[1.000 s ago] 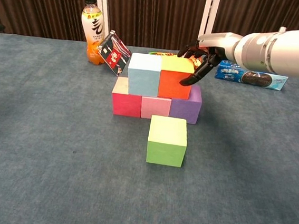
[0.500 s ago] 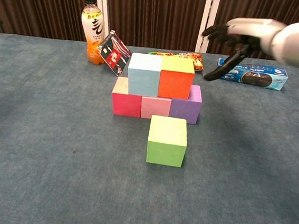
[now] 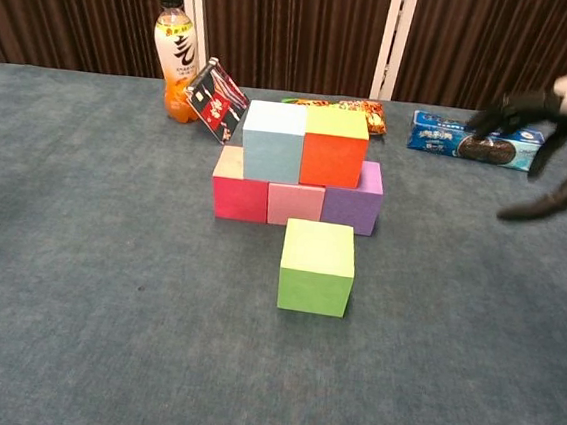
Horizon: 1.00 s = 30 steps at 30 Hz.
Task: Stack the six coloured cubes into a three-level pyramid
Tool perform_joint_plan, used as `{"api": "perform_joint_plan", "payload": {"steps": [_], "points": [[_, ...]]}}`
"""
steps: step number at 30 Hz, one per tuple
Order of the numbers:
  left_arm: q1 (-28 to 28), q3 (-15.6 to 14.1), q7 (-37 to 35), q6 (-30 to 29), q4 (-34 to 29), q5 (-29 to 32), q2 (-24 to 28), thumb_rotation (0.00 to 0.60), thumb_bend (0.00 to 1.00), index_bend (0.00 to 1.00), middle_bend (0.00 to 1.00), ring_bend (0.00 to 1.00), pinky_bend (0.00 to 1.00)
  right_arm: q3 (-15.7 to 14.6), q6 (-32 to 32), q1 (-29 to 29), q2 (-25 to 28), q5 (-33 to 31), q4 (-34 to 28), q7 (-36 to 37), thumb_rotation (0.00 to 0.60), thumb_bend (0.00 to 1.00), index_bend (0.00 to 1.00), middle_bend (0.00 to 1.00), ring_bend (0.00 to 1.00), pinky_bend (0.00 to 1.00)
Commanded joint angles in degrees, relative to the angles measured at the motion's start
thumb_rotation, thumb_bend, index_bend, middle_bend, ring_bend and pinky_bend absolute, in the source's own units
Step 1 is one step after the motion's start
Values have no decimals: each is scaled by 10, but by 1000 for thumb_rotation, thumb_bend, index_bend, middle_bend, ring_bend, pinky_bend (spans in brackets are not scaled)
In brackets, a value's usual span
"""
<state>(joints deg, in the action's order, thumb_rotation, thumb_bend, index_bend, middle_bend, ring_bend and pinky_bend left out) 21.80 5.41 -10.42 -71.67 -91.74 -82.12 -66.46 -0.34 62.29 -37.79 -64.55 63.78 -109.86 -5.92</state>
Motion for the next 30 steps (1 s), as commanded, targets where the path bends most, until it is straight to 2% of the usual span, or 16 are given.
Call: {"api": "perform_joint_plan", "payload": {"steps": [1, 8, 20, 30], "points": [[-2, -1, 1, -1, -3, -3, 1, 600, 301, 0, 0, 0, 60, -10, -32, 2, -24, 9, 1, -19, 600, 235, 305, 325, 324, 551], [-5, -4, -8, -8, -2, -12, 2, 600, 298, 0, 0, 0, 60, 11, -50, -20, -98, -39, 17, -92, 600, 235, 305, 425, 495, 740], [-8, -6, -38, -10, 20, -23, -3, 600, 300, 0, 0, 0, 66, 49, -46, -58, -205, -133, 56, -185, 600, 235, 305, 467, 547, 814], [-10, -11, -60, -11, 35, -33, -5, 600, 301, 0, 0, 0, 67, 54, -22, -60, -232, -156, 77, -222, 600, 235, 317, 540, 623, 899]]}}
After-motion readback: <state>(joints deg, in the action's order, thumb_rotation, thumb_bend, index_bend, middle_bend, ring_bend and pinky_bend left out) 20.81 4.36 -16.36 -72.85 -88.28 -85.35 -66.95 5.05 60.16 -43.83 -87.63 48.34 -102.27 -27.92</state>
